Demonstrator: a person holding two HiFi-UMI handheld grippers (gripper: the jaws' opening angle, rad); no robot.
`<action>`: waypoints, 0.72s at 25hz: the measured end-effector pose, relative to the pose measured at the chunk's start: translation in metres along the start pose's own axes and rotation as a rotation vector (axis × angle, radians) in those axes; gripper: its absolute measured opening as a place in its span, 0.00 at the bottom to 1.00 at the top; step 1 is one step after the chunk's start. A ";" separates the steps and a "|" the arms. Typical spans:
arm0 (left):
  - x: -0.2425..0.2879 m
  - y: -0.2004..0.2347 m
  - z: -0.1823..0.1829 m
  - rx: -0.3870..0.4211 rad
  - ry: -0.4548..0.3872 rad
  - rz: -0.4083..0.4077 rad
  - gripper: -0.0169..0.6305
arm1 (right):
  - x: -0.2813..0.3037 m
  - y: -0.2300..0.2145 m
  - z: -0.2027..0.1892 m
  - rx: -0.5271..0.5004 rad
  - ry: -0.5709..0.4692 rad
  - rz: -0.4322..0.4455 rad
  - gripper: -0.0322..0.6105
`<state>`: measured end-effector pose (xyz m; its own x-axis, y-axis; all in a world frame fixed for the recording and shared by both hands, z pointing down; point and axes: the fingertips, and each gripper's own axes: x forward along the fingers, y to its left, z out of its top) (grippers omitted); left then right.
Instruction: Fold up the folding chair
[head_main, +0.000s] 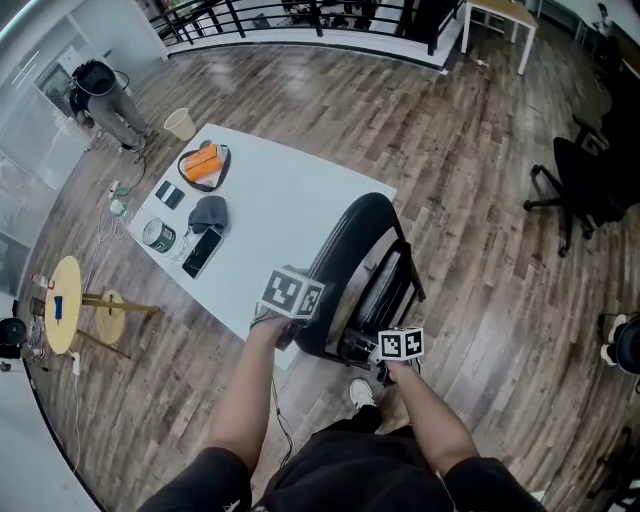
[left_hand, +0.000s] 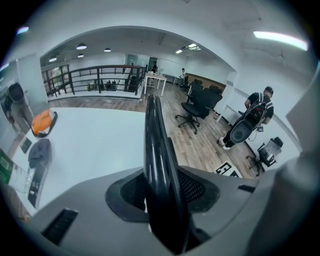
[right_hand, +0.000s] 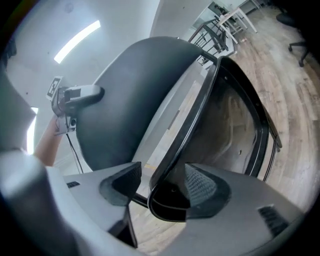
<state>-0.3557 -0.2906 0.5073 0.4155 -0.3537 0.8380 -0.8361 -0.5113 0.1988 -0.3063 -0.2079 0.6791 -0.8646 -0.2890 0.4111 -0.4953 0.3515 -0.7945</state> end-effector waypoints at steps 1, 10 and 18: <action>-0.005 0.003 0.000 0.026 -0.003 0.036 0.28 | -0.009 -0.001 0.005 -0.018 -0.022 -0.013 0.46; -0.098 -0.024 -0.004 0.059 -0.265 0.301 0.27 | -0.141 0.017 0.023 -0.255 -0.241 -0.178 0.46; -0.112 -0.173 -0.032 0.031 -0.535 0.163 0.04 | -0.293 0.069 -0.036 -0.384 -0.444 -0.284 0.43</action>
<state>-0.2692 -0.1380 0.3952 0.4128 -0.7740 0.4801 -0.8969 -0.4372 0.0664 -0.0903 -0.0668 0.5200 -0.6190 -0.7288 0.2927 -0.7655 0.4766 -0.4323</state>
